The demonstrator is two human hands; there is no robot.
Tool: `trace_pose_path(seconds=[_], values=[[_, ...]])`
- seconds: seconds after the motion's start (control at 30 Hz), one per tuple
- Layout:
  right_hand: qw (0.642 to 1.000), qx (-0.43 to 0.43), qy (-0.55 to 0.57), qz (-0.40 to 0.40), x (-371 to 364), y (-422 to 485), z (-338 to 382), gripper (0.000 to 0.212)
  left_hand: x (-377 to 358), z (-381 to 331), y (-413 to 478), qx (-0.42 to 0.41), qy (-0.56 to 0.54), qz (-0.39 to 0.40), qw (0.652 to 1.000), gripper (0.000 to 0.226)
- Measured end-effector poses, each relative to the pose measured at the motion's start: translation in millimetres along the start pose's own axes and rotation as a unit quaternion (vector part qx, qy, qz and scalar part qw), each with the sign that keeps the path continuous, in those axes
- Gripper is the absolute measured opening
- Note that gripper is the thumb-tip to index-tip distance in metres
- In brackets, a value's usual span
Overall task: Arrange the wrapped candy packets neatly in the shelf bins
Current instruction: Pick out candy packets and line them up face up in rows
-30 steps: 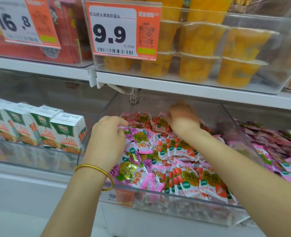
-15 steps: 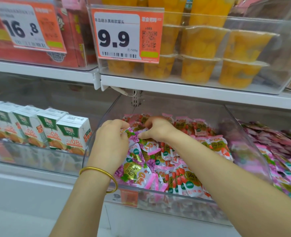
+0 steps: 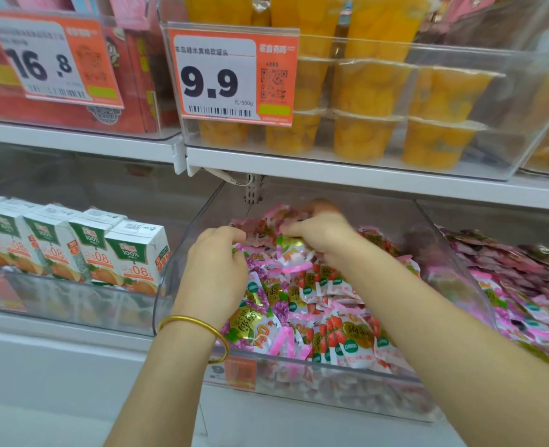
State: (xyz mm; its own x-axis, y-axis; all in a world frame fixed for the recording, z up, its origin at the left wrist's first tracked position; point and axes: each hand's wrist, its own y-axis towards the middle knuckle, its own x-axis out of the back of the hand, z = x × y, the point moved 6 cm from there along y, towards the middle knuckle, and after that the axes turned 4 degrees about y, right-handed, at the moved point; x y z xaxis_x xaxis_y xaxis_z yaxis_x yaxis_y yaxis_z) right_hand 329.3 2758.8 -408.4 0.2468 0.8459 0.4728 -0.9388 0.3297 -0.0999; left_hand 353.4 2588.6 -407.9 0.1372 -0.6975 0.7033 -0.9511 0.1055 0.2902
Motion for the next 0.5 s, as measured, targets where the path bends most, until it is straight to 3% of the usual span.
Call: trace_pose_path(seconds=[0.07,0.13,0.27,0.5], values=[[0.995,-0.031,0.098,0.005,21,-14,-9,0.057,2,-5,-2,-0.004,-0.029,-0.009,1.000,0.034],[0.988,-0.010,0.152,0.034,36,-34,-15,0.040,0,-15,-6,0.005,-0.100,-0.002,0.995,0.030],[0.973,0.057,0.218,0.051,62,-74,-20,0.021,-25,-56,-23,0.021,-0.312,0.109,0.943,0.017],[0.974,0.133,0.178,-0.051,133,-119,-44,0.011,-63,-128,-53,-0.086,-0.357,0.182,0.912,0.020]])
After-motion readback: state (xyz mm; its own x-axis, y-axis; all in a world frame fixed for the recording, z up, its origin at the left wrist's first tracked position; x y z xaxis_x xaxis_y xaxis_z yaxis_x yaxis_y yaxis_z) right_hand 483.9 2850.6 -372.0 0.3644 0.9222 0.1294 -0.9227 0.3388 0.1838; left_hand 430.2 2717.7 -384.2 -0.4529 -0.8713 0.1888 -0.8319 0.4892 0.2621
